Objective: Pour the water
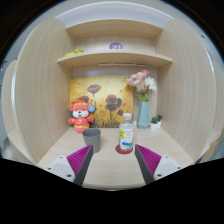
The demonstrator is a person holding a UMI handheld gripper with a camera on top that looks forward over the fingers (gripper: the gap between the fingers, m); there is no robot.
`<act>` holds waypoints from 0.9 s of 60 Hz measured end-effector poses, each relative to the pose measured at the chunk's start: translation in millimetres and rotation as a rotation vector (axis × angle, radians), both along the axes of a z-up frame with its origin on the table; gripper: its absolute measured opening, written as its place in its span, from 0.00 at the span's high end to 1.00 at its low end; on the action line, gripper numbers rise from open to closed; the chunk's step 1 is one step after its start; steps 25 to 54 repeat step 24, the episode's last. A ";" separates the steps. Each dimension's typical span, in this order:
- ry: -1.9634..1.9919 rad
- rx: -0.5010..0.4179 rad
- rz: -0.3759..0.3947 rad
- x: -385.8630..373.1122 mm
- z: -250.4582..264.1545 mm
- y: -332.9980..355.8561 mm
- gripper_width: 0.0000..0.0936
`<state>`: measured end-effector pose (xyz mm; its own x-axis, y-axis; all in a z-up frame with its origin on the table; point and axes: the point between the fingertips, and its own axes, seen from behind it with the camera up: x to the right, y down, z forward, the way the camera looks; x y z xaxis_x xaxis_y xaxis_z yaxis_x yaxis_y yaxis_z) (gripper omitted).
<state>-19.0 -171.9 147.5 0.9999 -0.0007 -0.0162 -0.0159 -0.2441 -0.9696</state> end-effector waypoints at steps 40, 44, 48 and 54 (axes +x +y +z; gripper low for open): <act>0.007 0.053 -0.018 0.8 31.2 -20.8 0.08; 0.007 0.053 -0.018 0.8 31.2 -20.8 0.08; 0.007 0.053 -0.018 0.8 31.2 -20.8 0.08; 0.007 0.053 -0.018 0.8 31.2 -20.8 0.08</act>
